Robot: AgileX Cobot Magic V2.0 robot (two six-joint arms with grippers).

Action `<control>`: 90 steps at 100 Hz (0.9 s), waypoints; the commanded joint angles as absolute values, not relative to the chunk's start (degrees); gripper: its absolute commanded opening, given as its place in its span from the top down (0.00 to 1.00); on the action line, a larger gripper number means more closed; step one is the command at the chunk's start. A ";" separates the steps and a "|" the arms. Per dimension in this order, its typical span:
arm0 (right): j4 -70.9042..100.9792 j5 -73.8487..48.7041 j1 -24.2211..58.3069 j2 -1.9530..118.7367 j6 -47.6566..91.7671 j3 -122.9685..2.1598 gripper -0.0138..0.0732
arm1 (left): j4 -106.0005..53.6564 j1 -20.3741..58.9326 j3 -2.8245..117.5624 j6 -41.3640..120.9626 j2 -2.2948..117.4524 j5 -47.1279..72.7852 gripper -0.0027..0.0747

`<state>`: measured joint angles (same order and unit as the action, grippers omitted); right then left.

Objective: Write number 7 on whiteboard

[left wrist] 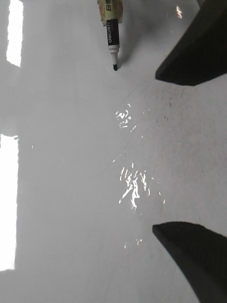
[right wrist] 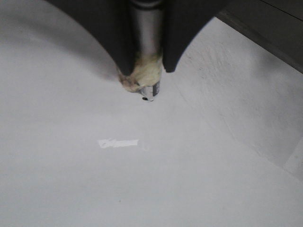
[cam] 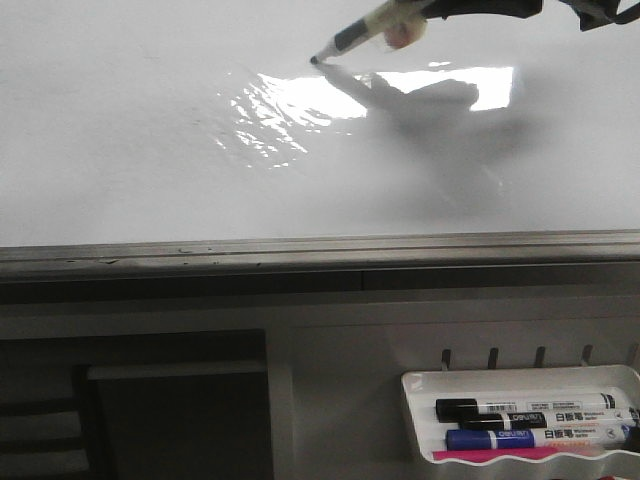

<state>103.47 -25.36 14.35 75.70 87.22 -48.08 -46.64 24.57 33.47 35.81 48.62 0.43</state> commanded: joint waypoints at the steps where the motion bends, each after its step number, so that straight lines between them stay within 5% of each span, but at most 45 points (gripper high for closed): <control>1: 105.04 -22.85 14.06 75.02 88.17 -49.89 0.90 | -47.11 24.51 35.05 35.56 48.05 -2.98 0.26; 36: 101.61 -12.69 13.41 68.11 88.17 -46.17 0.90 | -47.11 24.51 35.05 35.56 48.05 -3.57 0.26; 90: 101.52 -23.06 12.24 67.46 87.00 -37.50 0.90 | -47.11 24.51 35.05 35.56 48.05 -3.99 0.26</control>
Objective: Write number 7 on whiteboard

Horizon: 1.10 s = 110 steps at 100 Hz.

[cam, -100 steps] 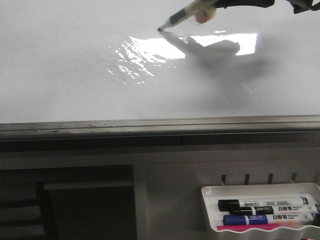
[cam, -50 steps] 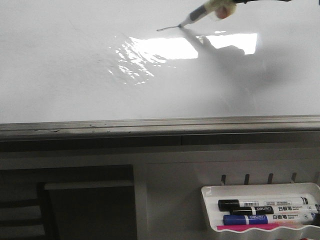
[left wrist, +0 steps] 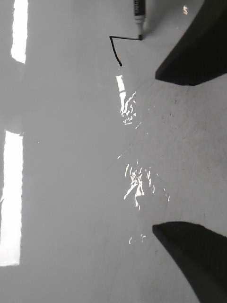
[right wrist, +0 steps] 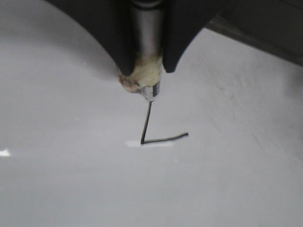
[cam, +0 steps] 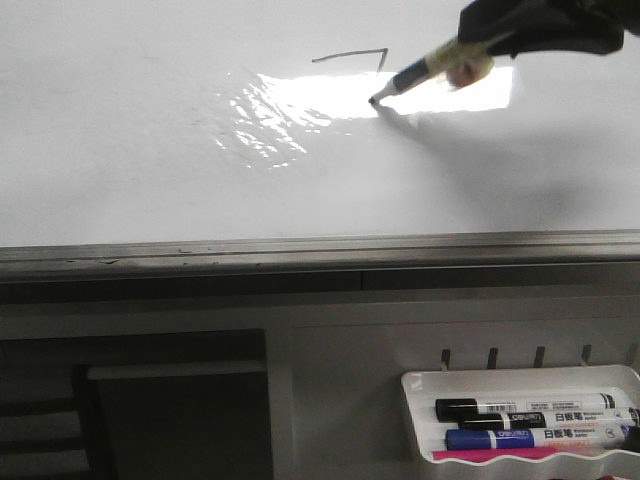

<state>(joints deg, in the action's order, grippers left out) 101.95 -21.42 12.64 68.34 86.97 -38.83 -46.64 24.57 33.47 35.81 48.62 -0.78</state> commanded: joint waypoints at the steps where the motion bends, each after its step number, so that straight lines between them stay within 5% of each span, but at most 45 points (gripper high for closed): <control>1: 101.52 -23.36 12.24 67.46 87.00 -37.07 0.90 | -47.11 24.51 35.05 35.56 48.05 -3.99 0.26; 39: 86.33 -40.62 12.24 64.28 70.13 -36.83 0.90 | -46.71 26.32 35.78 35.99 48.05 0.70 0.26; 65: 64.16 -47.39 12.24 64.28 49.88 -47.20 0.90 | -43.02 40.02 35.88 44.49 48.82 0.73 0.26; 110: 56.91 -60.71 12.24 66.12 43.90 -57.83 0.90 | -33.90 58.47 39.42 46.37 62.59 -5.08 0.26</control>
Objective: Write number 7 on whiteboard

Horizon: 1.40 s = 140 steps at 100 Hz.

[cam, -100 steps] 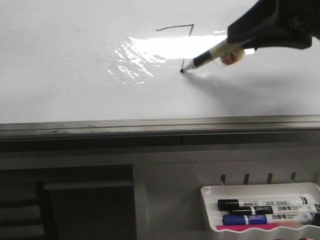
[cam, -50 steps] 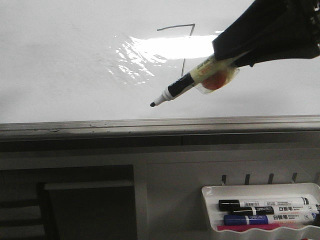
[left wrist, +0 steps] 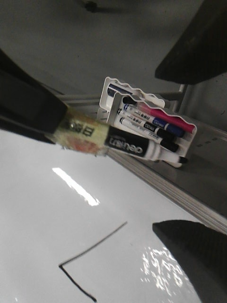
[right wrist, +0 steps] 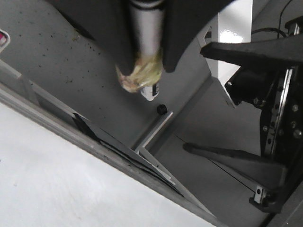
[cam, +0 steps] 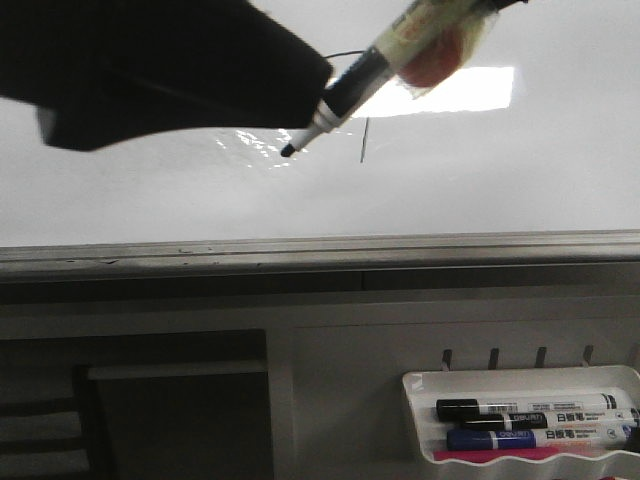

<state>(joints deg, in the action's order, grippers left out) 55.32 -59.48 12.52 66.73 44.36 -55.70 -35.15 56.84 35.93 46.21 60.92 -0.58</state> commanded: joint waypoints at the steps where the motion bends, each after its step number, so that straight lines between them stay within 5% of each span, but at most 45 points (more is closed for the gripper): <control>1: 56.91 -60.82 12.24 66.12 43.90 -57.83 0.90 | -33.90 58.61 39.57 46.37 62.82 -5.08 0.26; 36: 56.66 -60.93 12.24 66.12 43.90 -57.83 0.90 | -33.77 58.89 44.61 46.37 71.57 -5.47 0.29; 87: 56.32 -59.41 12.24 66.16 44.00 -57.83 0.90 | -32.88 58.89 44.60 46.37 72.05 -6.37 0.99; 108: 56.32 -59.41 12.24 66.16 44.13 -57.83 0.89 | -32.75 58.89 44.60 46.37 72.05 -6.37 0.99; 120: 56.32 -59.86 12.24 66.16 44.13 -57.83 0.78 | -32.75 58.89 44.60 46.37 72.05 -6.92 0.99; 140: 56.32 -59.42 12.09 66.16 44.13 -58.08 0.39 | -33.85 58.52 44.60 46.37 71.38 -7.94 0.99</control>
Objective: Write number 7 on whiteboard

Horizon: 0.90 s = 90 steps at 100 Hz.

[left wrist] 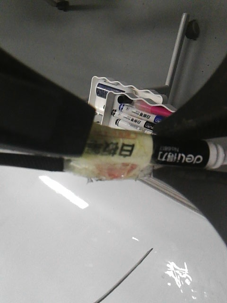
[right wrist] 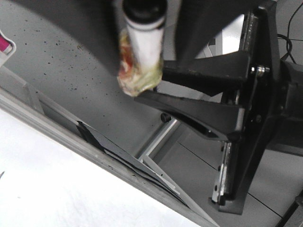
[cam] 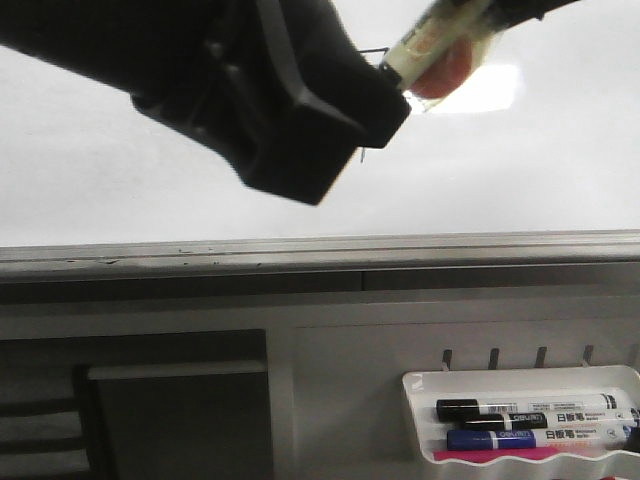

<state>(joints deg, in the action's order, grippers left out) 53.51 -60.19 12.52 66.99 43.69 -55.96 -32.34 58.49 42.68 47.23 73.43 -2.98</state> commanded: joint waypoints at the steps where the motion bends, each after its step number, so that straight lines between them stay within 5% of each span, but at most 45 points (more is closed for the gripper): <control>1: 56.32 -59.42 11.96 66.16 44.13 -58.02 0.39 | -34.01 58.44 44.60 46.37 71.38 -7.92 0.99; 55: 48.49 -58.82 3.77 55.32 45.01 -57.20 0.36 | -71.81 44.89 38.72 46.26 60.13 -16.83 0.99; 90: 48.60 -57.06 3.77 54.12 45.01 -51.95 0.36 | -72.28 44.74 39.38 42.88 70.11 -23.64 0.99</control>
<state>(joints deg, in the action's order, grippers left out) 46.20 -59.22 4.08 54.67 44.13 -50.88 -73.67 44.95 37.06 44.46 68.77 -19.92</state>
